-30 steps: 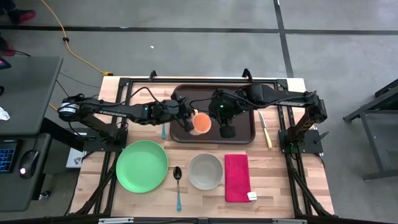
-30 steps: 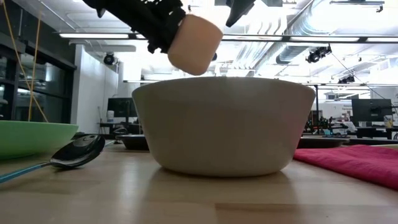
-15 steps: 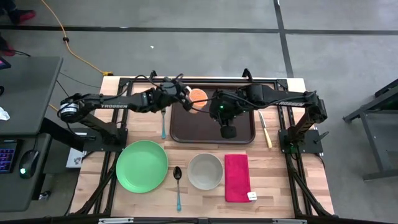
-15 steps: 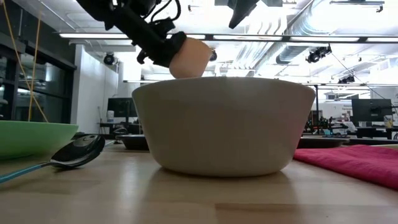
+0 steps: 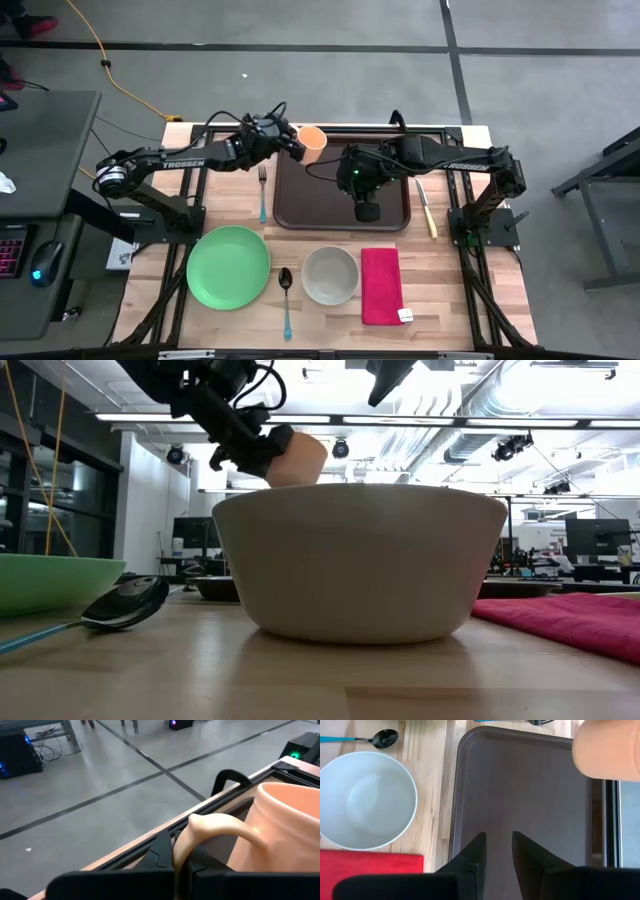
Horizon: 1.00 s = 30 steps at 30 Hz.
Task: Set up tray
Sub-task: Put the orange mug on the brown tray
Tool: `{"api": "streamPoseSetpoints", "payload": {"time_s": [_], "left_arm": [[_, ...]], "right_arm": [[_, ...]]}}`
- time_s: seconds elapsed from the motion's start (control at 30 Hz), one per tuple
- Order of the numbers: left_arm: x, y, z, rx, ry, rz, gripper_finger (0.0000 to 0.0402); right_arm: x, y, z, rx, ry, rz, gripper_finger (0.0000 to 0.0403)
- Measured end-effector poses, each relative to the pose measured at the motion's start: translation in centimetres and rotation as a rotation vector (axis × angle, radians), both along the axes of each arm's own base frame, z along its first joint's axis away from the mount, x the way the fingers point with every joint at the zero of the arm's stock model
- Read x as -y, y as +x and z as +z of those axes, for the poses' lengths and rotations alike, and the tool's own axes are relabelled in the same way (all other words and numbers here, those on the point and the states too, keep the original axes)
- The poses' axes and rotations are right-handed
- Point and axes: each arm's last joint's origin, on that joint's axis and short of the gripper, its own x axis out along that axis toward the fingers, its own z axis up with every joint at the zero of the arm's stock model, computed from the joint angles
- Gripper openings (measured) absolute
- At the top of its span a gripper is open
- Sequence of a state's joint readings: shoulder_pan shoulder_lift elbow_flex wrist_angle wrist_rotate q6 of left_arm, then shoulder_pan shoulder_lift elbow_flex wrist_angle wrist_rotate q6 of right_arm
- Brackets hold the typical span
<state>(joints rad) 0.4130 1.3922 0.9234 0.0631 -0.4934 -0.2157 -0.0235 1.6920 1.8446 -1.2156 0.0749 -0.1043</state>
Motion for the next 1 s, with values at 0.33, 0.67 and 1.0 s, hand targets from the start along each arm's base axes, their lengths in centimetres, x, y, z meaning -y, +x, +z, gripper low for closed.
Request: {"api": "streamPoseSetpoints", "payload": {"time_s": [0.33,0.67,1.0], "left_arm": [[-0.3,0.1,-0.4,-0.003,0.006,0.065,0.0046],[-1.4,2.8,-5.0,-0.019,-0.056,0.082,0.0035],[-1.6,3.4,-6.5,-0.023,-0.093,0.088,0.0026]], "right_arm": [[0.1,0.0,0.0,0.000,-0.018,-0.010,0.0066],[0.1,0.0,0.0,-0.002,-0.009,-0.034,0.0044],[0.1,-0.2,-0.1,-0.020,-0.008,-0.035,0.0035]]}}
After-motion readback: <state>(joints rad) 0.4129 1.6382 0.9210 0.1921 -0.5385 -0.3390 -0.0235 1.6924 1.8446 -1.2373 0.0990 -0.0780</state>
